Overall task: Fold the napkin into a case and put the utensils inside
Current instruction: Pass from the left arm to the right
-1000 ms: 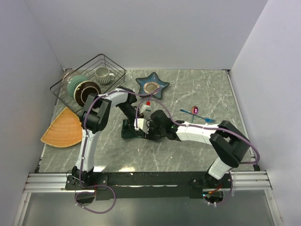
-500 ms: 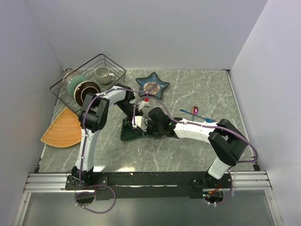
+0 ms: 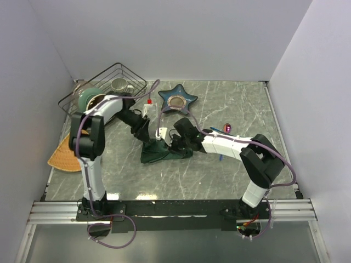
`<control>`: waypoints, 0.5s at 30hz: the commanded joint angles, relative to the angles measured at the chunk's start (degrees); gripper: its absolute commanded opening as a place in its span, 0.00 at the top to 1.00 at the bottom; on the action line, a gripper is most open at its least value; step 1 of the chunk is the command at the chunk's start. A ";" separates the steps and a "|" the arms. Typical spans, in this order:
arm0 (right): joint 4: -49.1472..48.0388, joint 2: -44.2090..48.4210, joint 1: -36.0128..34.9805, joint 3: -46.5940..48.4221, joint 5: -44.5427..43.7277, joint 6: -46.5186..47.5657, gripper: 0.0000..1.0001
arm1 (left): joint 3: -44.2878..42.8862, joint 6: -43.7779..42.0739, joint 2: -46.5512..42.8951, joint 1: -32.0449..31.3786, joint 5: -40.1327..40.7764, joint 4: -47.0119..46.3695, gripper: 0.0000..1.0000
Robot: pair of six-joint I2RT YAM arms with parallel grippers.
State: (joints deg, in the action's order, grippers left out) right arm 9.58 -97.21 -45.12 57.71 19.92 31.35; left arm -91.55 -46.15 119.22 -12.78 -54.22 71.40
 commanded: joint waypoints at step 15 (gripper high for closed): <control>12.56 -11.51 11.89 16.02 18.04 -10.96 1.00 | 25.36 2.04 -23.42 3.11 4.46 -33.33 0.28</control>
State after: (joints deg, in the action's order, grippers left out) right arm 19.35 -107.55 -35.14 70.37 33.10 23.51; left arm -68.47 -40.10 97.95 -8.60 -50.70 44.27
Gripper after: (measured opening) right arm 0.019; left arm 0.718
